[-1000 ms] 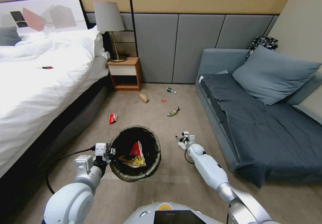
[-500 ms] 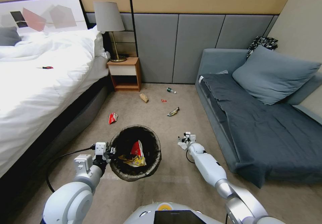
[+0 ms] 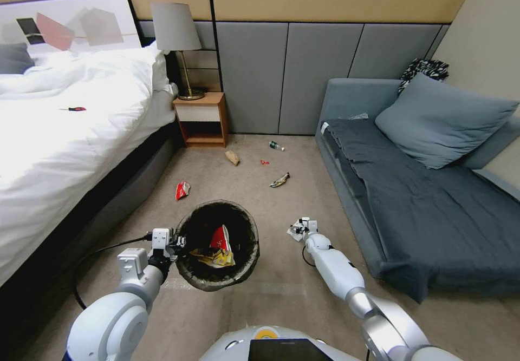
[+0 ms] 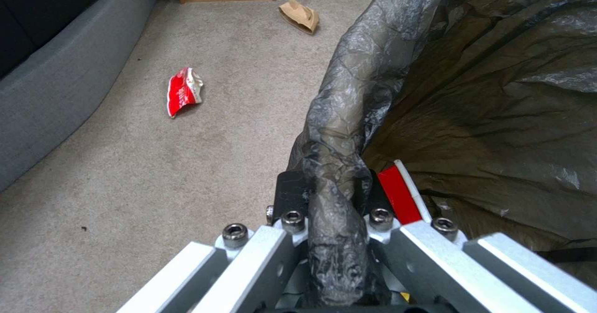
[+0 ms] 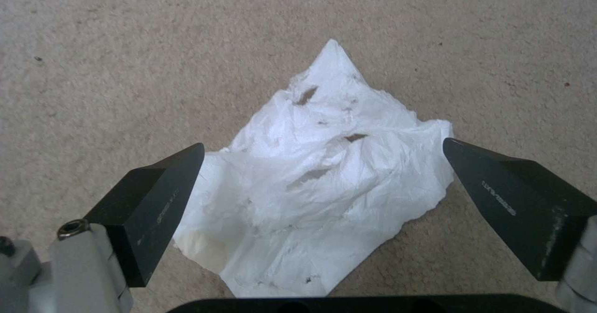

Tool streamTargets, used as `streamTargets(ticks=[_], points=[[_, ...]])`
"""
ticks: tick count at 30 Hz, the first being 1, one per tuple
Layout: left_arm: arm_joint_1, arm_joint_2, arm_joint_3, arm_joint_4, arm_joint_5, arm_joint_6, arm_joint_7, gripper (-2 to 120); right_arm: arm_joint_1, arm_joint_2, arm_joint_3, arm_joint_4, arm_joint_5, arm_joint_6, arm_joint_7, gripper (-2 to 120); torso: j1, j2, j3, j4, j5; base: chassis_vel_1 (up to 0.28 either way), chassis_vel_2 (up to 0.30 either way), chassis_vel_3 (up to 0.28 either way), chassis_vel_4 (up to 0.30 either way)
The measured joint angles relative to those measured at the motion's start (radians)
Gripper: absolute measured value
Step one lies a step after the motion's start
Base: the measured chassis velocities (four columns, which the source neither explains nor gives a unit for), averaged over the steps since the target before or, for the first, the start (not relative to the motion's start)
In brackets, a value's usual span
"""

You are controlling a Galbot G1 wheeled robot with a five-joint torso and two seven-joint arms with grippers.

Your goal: Pick up the trash bin, then pick up the garbage from the floor and place it into the trash bin.

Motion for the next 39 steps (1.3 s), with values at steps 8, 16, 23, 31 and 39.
streamTargets(ticks=[8, 16, 23, 31, 39], points=[[0.005, -0.003, 0.002, 0.000, 0.000, 0.000, 0.000, 1, 0.003, 0.007, 0.005, -0.033, -0.013, 0.017, -0.004, 100, 0.000, 0.000, 0.000, 0.0000, 0.0000, 0.000, 0.000, 0.000, 0.000], [0.010, -0.003, 0.002, 0.000, 0.000, 0.000, 0.000, 1, 0.004, 0.013, 0.008, -0.052, -0.024, 0.025, -0.007, 100, 0.000, 0.000, 0.000, 0.0000, 0.0000, 0.000, 0.000, 0.000, 0.000], [0.012, -0.001, 0.002, 0.000, -0.002, 0.000, 0.000, 1, 0.012, 0.021, 0.014, -0.087, -0.043, 0.039, -0.011, 100, 0.000, 0.000, 0.000, 0.0000, 0.0000, 0.000, 0.000, 0.000, 0.000], [0.013, 0.000, 0.001, 0.000, -0.005, 0.000, 0.000, 1, 0.022, 0.029, 0.017, -0.119, -0.064, 0.055, -0.016, 100, 0.000, 0.000, 0.000, 0.0000, 0.0000, 0.000, 0.000, 0.000, 0.000], [0.016, -0.002, 0.001, 0.000, -0.005, 0.000, 0.000, 1, 0.027, 0.036, 0.021, -0.138, -0.086, 0.065, -0.018, 100, 0.000, 0.000, 0.000, 0.0000, 0.0000, 0.000, 0.000, 0.000, 0.000]])
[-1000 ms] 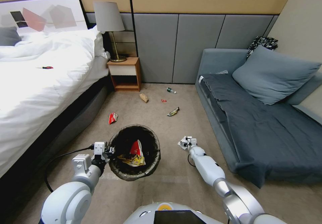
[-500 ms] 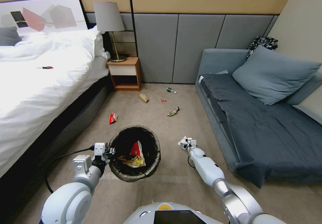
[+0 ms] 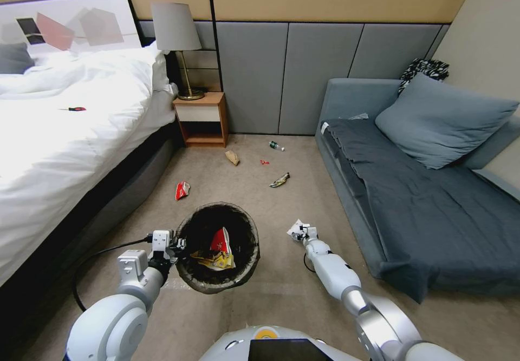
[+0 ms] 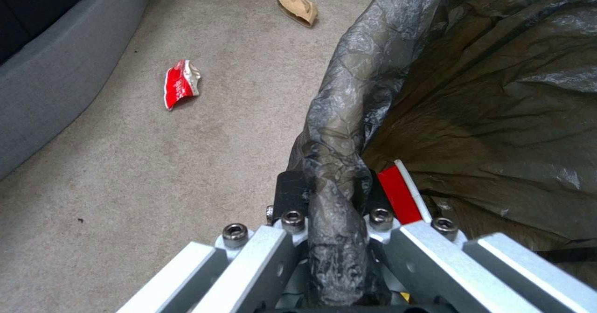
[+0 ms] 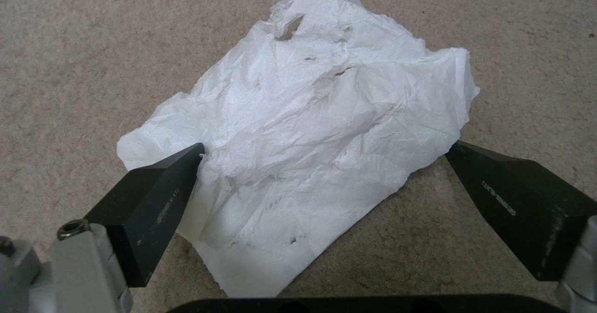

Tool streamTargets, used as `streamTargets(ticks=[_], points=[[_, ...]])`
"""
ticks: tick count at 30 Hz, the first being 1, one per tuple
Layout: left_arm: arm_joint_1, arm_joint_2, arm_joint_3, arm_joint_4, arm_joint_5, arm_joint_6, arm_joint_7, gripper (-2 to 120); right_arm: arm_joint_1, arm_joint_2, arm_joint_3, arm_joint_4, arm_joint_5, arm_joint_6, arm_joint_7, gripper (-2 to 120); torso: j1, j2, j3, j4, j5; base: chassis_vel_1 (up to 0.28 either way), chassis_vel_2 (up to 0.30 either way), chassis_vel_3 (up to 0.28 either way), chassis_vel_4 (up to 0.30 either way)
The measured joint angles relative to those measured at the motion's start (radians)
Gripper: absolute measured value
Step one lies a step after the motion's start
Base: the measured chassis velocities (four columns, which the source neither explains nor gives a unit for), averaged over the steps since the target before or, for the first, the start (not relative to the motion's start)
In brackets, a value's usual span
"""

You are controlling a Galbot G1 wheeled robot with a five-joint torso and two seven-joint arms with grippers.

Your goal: Pick up the trash bin, then pick up the garbage from the floor and place it into the trash bin.

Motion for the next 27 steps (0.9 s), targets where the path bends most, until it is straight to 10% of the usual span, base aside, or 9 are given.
streamTargets(ticks=[8, 27], points=[[0.004, -0.001, -0.002, 0.000, 0.000, 0.000, 0.000, 1, 0.000, 0.000, 0.002, 0.001, -0.002, 0.002, -0.007, 99, 0.000, 0.000, 0.000, 0.0001, 0.0000, 0.000, 0.000, 0.000, 0.000], [0.003, -0.001, -0.005, 0.000, -0.001, 0.000, 0.000, 1, -0.003, 0.003, 0.002, -0.002, 0.002, 0.010, -0.023, 26, 0.000, 0.000, 0.000, 0.0005, 0.0004, 0.000, 0.000, 0.000, 0.000]])
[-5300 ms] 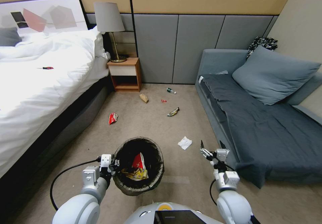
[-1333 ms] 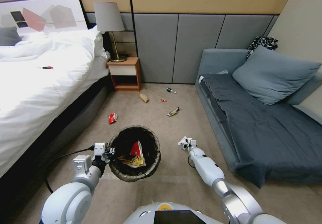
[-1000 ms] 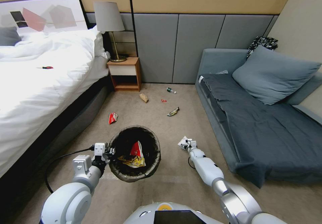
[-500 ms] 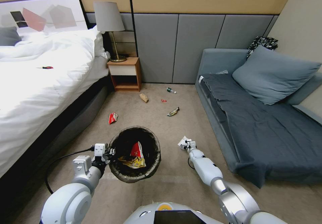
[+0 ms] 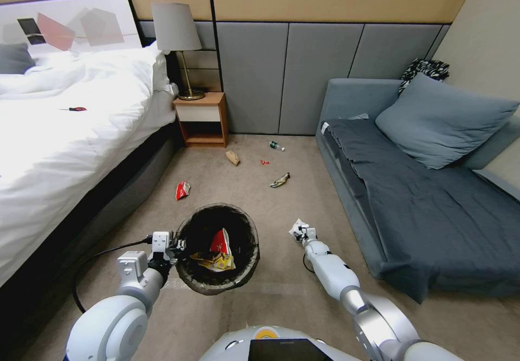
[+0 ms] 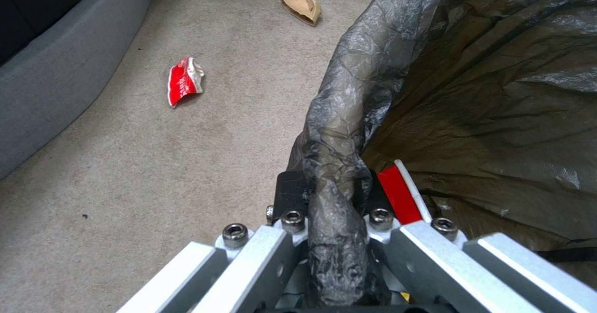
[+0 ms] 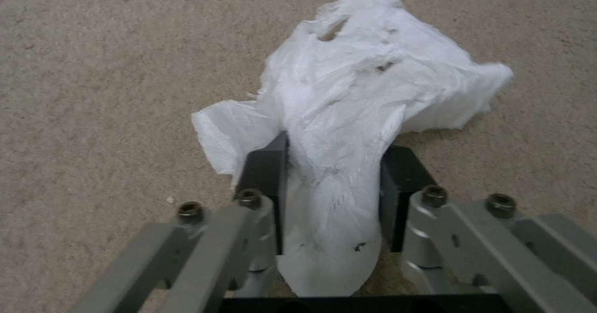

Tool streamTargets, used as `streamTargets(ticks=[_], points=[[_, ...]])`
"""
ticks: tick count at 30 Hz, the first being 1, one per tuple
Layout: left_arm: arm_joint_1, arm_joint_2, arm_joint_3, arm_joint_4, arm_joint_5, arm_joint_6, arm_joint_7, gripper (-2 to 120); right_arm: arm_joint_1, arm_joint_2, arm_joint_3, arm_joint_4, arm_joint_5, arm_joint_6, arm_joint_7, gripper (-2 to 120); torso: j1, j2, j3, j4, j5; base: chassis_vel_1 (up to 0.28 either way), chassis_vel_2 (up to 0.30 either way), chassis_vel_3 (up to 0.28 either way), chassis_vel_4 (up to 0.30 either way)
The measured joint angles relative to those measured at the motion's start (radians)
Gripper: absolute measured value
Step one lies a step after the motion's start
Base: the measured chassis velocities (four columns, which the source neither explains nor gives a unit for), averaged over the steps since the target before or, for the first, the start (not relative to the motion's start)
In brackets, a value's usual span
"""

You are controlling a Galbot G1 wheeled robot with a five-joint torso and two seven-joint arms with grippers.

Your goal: Pick up the trash bin, then pick up the garbage from the floor and place it into the trash bin.

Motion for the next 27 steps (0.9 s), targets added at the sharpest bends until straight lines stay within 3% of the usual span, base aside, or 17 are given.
streamTargets(ticks=[5, 7, 14, 18, 27], points=[[0.000, 0.000, 0.000, 0.000, 0.000, 0.000, 0.000, 1, 0.001, 0.000, 0.000, -0.003, -0.001, 0.002, -0.001, 13, 0.000, 0.000, 0.000, -0.0005, -0.0001, 0.000, 0.000, 0.000, 0.000], [-0.001, -0.001, 0.000, 0.000, 0.000, 0.000, 0.000, 1, 0.002, 0.000, 0.000, -0.006, -0.002, 0.003, -0.001, 2, 0.000, 0.000, 0.000, -0.0008, -0.0011, 0.000, 0.000, 0.000, 0.000], [-0.003, -0.001, 0.000, 0.000, -0.001, 0.000, 0.001, 1, -0.005, -0.006, 0.006, 0.020, -0.019, 0.012, 0.005, 0, 0.000, 0.000, 0.000, -0.0008, -0.0005, 0.000, 0.000, 0.000, 0.000], [-0.006, 0.003, -0.002, 0.000, -0.005, 0.000, 0.001, 1, -0.032, -0.026, 0.015, 0.108, -0.042, 0.013, 0.010, 0, 0.000, 0.000, 0.000, -0.0006, -0.0004, 0.000, 0.000, 0.000, 0.000], [-0.051, 0.039, -0.003, 0.000, -0.031, 0.000, -0.010, 1, -0.133, -0.123, 0.017, 0.507, -0.020, -0.046, 0.021, 0, 0.000, 0.000, 0.000, -0.0008, -0.0004, 0.000, 0.000, 0.000, 0.000]])
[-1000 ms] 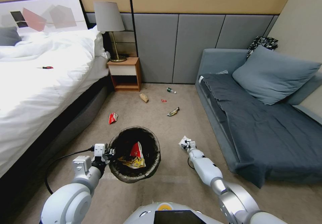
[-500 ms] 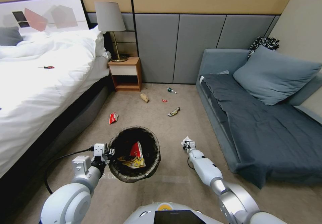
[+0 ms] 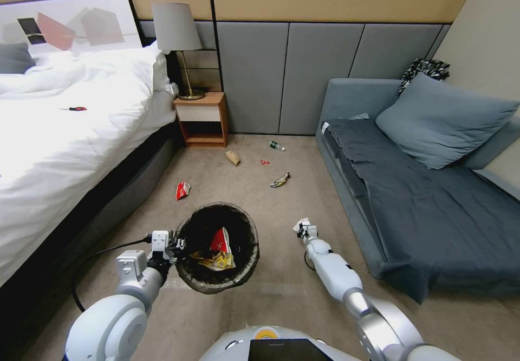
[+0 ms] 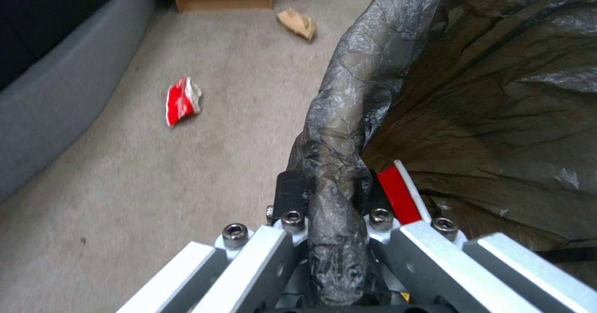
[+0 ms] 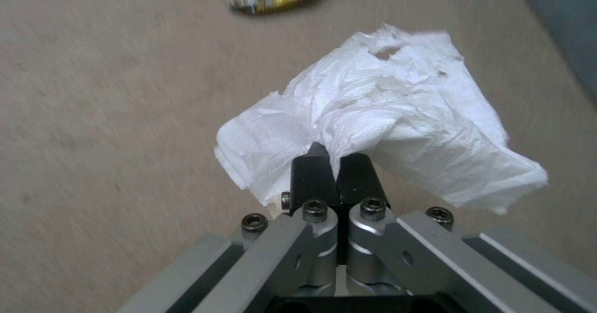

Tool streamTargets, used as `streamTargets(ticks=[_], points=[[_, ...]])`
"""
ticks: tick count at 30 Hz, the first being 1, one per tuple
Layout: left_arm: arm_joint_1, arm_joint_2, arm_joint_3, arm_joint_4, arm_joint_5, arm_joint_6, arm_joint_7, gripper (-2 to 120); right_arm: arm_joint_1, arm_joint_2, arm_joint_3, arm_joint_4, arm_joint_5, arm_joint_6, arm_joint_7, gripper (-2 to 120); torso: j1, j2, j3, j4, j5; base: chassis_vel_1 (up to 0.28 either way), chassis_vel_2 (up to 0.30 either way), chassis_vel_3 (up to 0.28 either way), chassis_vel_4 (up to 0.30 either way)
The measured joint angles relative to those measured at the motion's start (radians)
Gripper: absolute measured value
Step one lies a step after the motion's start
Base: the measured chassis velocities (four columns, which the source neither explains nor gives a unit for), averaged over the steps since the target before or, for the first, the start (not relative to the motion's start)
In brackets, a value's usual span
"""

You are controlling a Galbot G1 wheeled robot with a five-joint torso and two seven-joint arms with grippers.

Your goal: Pick up the trash bin, then pick up the garbage from the floor and place it into the trash bin.

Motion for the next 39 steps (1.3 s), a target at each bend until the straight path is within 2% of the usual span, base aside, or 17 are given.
streamTargets(ticks=[2, 3, 6, 7, 10, 11, 14, 15, 18, 23, 29, 33, 37, 39], points=[[-0.012, 0.006, 0.003, 0.000, -0.008, 0.000, -0.006, 1, -0.026, -0.028, -0.003, 0.100, 0.022, -0.021, 0.001, 0, 0.000, 0.000, 0.000, 0.0002, 0.0002, 0.000, 0.000, 0.000, 0.000], [-0.012, 0.006, 0.003, 0.000, -0.008, 0.000, -0.006, 1, -0.026, -0.028, -0.003, 0.100, 0.022, -0.021, 0.001, 0, 0.000, 0.000, 0.000, 0.0002, 0.0002, 0.000, 0.000, 0.000, 0.000], [-0.034, 0.016, 0.013, 0.000, -0.014, 0.000, -0.016, 1, -0.076, -0.104, -0.012, 0.302, 0.085, -0.070, -0.003, 0, 0.000, 0.000, 0.000, 0.0004, 0.0000, 0.000, 0.000, 0.000, 0.000], [-0.034, 0.016, 0.013, 0.000, -0.014, 0.000, -0.016, 1, -0.076, -0.104, -0.012, 0.302, 0.085, -0.070, -0.003, 0, 0.000, 0.000, 0.000, 0.0004, 0.0000, 0.000, 0.000, 0.000, 0.000], [-0.062, 0.027, 0.033, 0.000, -0.019, 0.000, -0.025, 1, -0.113, -0.203, -0.019, 0.481, 0.149, -0.128, -0.018, 0, 0.000, 0.000, 0.000, -0.0002, 0.0001, 0.000, 0.000, 0.000, 0.000], [-0.062, 0.027, 0.033, 0.000, -0.019, 0.000, -0.025, 1, -0.113, -0.203, -0.019, 0.481, 0.149, -0.128, -0.018, 0, 0.000, 0.000, 0.000, -0.0002, 0.0001, 0.000, 0.000, 0.000, 0.000], [-0.075, 0.032, 0.049, 0.000, -0.021, 0.000, -0.026, 1, -0.125, -0.265, -0.022, 0.632, 0.207, -0.172, -0.041, 0, 0.000, 0.000, 0.000, 0.0000, 0.0002, 0.000, 0.000, 0.000, 0.000], [-0.075, 0.032, 0.049, 0.000, -0.021, 0.000, -0.026, 1, -0.125, -0.265, -0.022, 0.632, 0.207, -0.172, -0.041, 0, 0.000, 0.000, 0.000, 0.0000, 0.0002, 0.000, 0.000, 0.000, 0.000], [-0.077, 0.031, 0.061, 0.000, -0.021, 0.000, -0.027, 1, -0.120, -0.315, -0.025, 0.791, 0.307, -0.239, -0.070, 0, 0.000, 0.000, 0.000, 0.0006, 0.0002, 0.000, 0.000, 0.000, 0.000], [-0.083, 0.027, 0.071, 0.000, -0.020, 0.000, -0.027, 1, -0.095, -0.333, -0.035, 0.884, 0.399, -0.284, -0.088, 0, 0.000, 0.000, 0.000, 0.0004, 0.0000, 0.000, 0.000, 0.000, 0.000], [-0.102, 0.044, 0.088, 0.000, -0.020, 0.000, -0.028, 1, -0.035, -0.368, -0.050, 1.053, 0.584, -0.360, -0.116, 0, 0.000, 0.000, 0.000, 0.0006, 0.0000, 0.000, 0.000, 0.000, 0.000], [-0.107, 0.049, 0.093, 0.000, -0.022, 0.000, -0.028, 1, -0.032, -0.377, -0.051, 1.080, 0.608, -0.368, -0.119, 0, 0.000, 0.000, 0.000, 0.0005, 0.0000, 0.000, 0.000, 0.000, 0.000], [-0.124, 0.064, 0.106, 0.000, -0.034, 0.000, -0.028, 1, -0.031, -0.396, -0.051, 1.156, 0.666, -0.395, -0.119, 0, 0.000, 0.000, 0.000, -0.0002, 0.0000, 0.000, 0.000, 0.000, 0.000], [-0.130, 0.069, 0.108, 0.000, -0.042, 0.000, -0.029, 1, -0.015, -0.398, -0.070, 1.198, 0.701, -0.419, -0.115, 0, 0.000, 0.000, 0.000, 0.0003, 0.0001, 0.000, 0.000, 0.000, 0.000]])
